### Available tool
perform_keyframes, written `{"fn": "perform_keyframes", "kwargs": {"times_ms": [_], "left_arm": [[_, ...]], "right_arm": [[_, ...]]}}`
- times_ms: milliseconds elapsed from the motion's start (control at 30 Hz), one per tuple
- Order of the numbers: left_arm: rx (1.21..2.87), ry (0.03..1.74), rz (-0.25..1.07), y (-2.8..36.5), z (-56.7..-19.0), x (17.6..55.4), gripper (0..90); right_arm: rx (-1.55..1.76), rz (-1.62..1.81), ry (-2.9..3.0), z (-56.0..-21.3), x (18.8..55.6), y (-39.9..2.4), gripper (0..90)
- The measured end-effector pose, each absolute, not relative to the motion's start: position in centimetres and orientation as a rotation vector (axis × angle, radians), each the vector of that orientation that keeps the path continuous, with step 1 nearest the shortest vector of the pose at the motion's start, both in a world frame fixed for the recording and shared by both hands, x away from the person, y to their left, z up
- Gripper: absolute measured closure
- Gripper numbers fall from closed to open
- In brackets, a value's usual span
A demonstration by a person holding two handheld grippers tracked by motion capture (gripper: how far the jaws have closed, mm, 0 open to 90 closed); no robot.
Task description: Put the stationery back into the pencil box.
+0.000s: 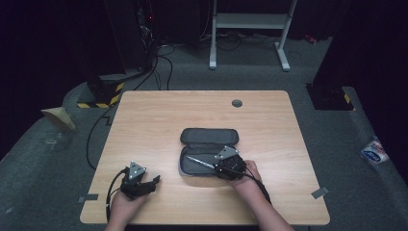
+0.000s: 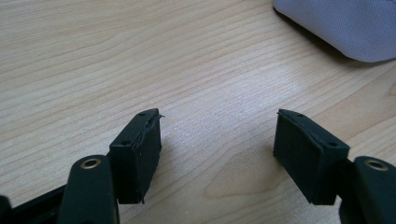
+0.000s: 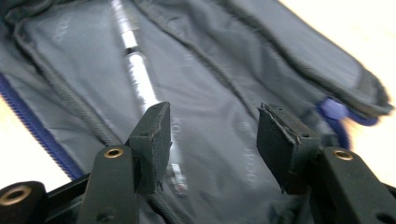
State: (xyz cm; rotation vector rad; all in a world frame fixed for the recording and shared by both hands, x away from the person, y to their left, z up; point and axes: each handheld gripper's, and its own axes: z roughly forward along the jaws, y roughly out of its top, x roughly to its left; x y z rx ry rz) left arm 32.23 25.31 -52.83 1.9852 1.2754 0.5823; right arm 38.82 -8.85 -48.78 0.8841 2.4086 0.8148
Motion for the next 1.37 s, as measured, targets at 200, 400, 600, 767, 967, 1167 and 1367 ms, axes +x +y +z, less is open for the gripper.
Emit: {"fn": "perform_keyframes", "kwargs": {"times_ms": [200, 400, 600, 767, 967, 1167, 1367], "left_arm": [[1.986, 1.275, 0.582, 25.3, -52.8, 32.2, 32.2], [1.987, 1.274, 0.582, 25.3, -52.8, 32.2, 32.2], [1.986, 1.274, 0.583, 25.3, -52.8, 32.2, 32.2], [1.984, 1.277, 0.586, 25.3, -52.8, 32.2, 32.2], [1.983, 1.278, 0.587, 25.3, -52.8, 32.2, 32.1], [1.983, 1.278, 0.587, 25.3, -52.8, 32.2, 32.1], [1.986, 1.277, 0.586, 25.3, -52.8, 32.2, 32.1]], "right_arm": [[0.944, 0.909, 2.324, -47.9, 38.5, -11.5, 43.8], [1.022, 0.945, 2.222, -47.6, 38.4, -15.4, 42.0], [1.142, 0.932, 2.147, -48.5, 38.2, -20.2, 38.9], [1.251, 0.862, 2.122, -50.3, 37.9, -23.9, 37.0], [1.407, 0.885, 2.136, -52.1, 37.9, -26.0, 26.7], [1.425, 0.874, 2.090, -52.3, 37.9, -25.5, 24.9], [1.450, 0.867, 2.072, -52.3, 37.8, -25.4, 23.8]]}}
